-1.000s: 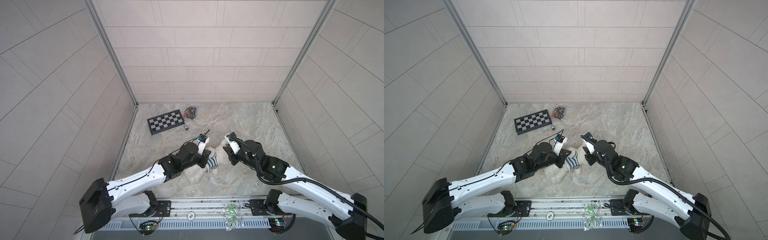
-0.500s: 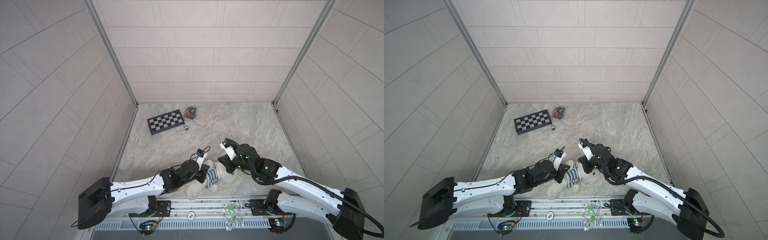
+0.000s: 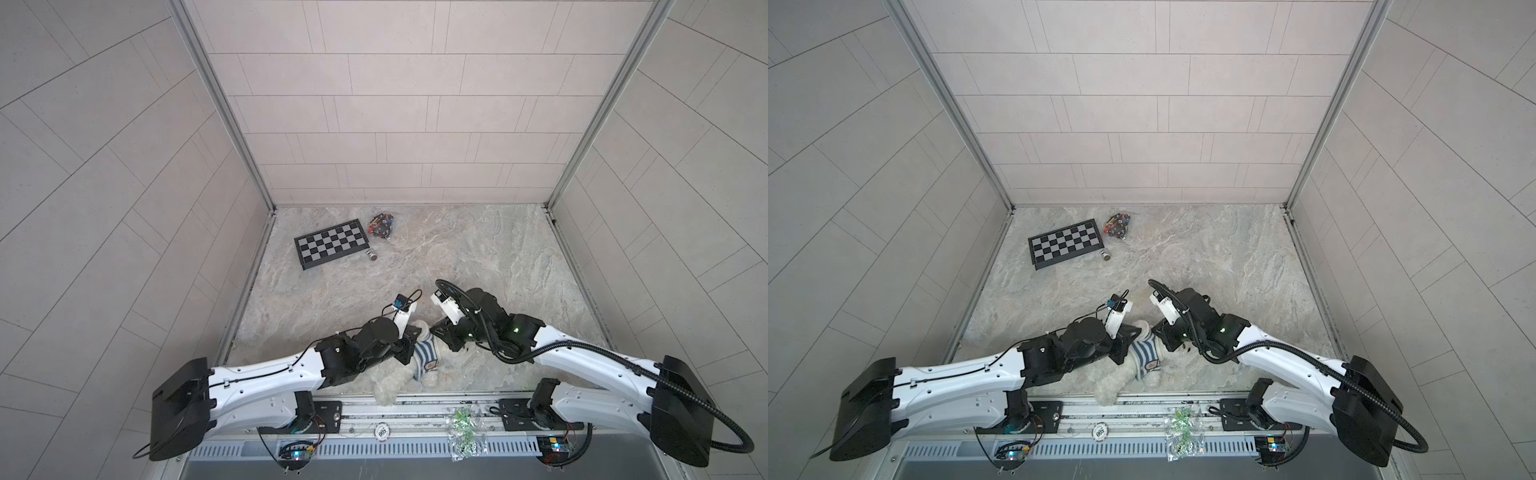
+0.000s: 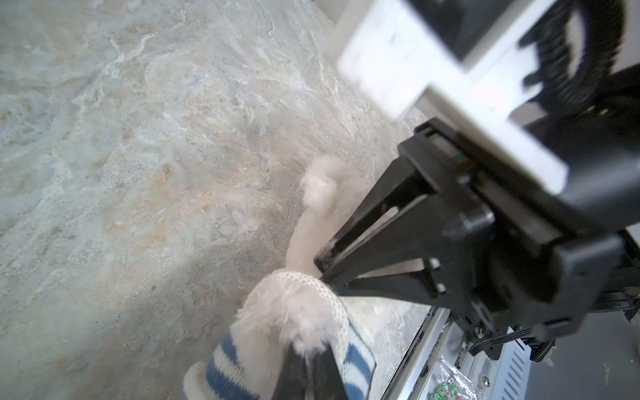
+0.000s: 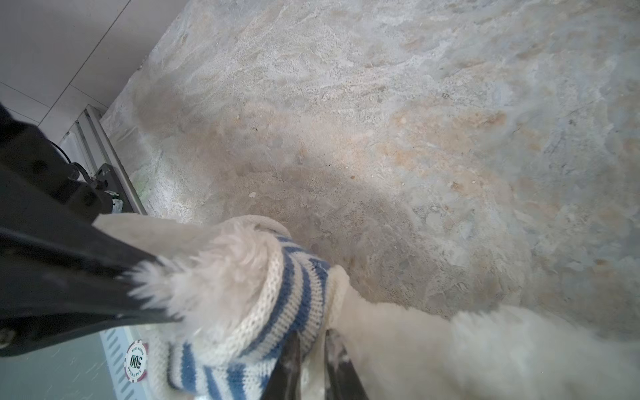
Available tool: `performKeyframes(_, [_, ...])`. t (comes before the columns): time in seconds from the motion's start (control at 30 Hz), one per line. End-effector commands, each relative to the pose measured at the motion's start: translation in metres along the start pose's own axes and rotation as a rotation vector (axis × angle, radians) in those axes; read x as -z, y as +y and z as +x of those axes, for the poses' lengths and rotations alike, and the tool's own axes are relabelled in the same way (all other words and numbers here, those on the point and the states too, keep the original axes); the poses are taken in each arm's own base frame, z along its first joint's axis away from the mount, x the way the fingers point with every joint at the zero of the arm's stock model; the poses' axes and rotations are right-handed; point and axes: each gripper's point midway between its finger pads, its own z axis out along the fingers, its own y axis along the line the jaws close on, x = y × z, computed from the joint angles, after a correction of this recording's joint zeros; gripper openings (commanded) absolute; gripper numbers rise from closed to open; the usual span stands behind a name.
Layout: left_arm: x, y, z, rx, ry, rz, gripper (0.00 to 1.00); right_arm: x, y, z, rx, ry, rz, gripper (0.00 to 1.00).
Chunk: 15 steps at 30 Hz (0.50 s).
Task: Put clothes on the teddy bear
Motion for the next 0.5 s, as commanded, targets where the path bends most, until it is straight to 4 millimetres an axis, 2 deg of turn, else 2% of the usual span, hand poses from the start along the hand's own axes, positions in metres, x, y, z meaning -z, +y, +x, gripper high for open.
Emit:
performKeyframes(0.0, [0.0,-0.004,-0.012,-0.032,-0.008,-0.01,0.0,-0.005,-0.004,0.009,0.006,0.025,0.003,0.18])
performKeyframes(0.13, [-0.002,-0.008,-0.017,-0.032,-0.012,-0.002,0.0,-0.014,-0.01,0.023,-0.008,0.076,0.015,0.22])
performKeyframes(0.33, [-0.001,-0.011,-0.025,-0.032,-0.031,0.008,0.0,-0.02,-0.018,0.03,-0.014,0.101,0.049,0.32])
performKeyframes(0.4, [0.0,-0.01,-0.026,-0.031,-0.035,0.006,0.0,-0.021,-0.02,0.031,-0.017,0.102,0.055,0.31])
performKeyframes(0.47, [0.001,-0.009,-0.029,-0.025,-0.044,0.008,0.0,-0.023,-0.021,0.032,-0.017,0.107,0.057,0.22])
